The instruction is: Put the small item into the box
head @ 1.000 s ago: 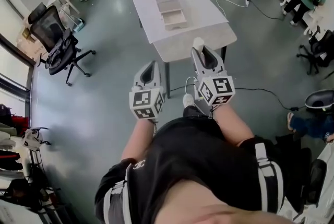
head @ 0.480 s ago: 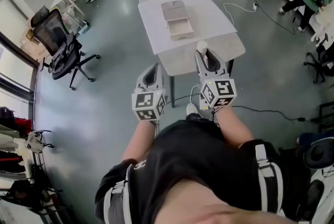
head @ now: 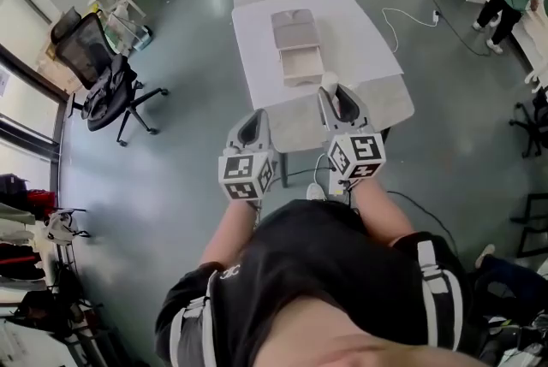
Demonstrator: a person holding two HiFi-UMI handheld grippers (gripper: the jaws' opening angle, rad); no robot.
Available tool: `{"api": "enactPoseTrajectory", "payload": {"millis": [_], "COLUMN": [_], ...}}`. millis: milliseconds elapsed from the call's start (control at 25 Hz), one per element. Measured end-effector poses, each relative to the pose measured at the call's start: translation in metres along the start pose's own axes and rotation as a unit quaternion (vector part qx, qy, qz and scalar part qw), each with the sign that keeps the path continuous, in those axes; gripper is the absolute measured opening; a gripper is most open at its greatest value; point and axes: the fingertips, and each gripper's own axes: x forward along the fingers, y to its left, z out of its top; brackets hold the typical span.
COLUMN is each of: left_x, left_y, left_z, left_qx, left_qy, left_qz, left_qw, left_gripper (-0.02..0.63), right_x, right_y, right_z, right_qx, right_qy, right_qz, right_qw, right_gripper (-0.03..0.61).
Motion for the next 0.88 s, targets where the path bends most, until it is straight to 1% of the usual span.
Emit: {"api": "enactPoseTrajectory", "payload": {"millis": [160,320,560,720,880], "left_x": [0.047,0.09,0.147,0.168,0.18], "left_y": [0.005,0.008,0.023,0.034,0.058], "left_z": [0.006,0.006,0.011,0.015,0.01], "left_qx": [-0.006,-0.01,-0.021,-0.029,-0.028], "left_qy": [0.008,0.017,0.023,0.024,0.032], "left_qz": [0.0,0.005,0.025,0.036,0.032], "left_qw": [0.9999,0.9998,0.9992,0.9986,0.9986], "left_gripper": [0.005,0.005,0.005,0.005,0.005], "right_x": [0.037,0.071,0.126,0.157,0.186], "right_y": [-0.027,-0.054,-0.088,-0.097,-0.092], "right_z": [-0.007,-0.021,-0.032,-0.041,-0.061], "right_qx": [-0.003,0.013,0.013,0.009,0.002], "right_qy": [0.009,0.03,0.053,0.071,0.09], "right_qz": [0.006,0.02,0.046,0.06,0.058], "right_qw": [1.0,0.999,0.997,0.996,0.994], "right_gripper": [0.12,0.12,0.12,0.12,0.12]}}
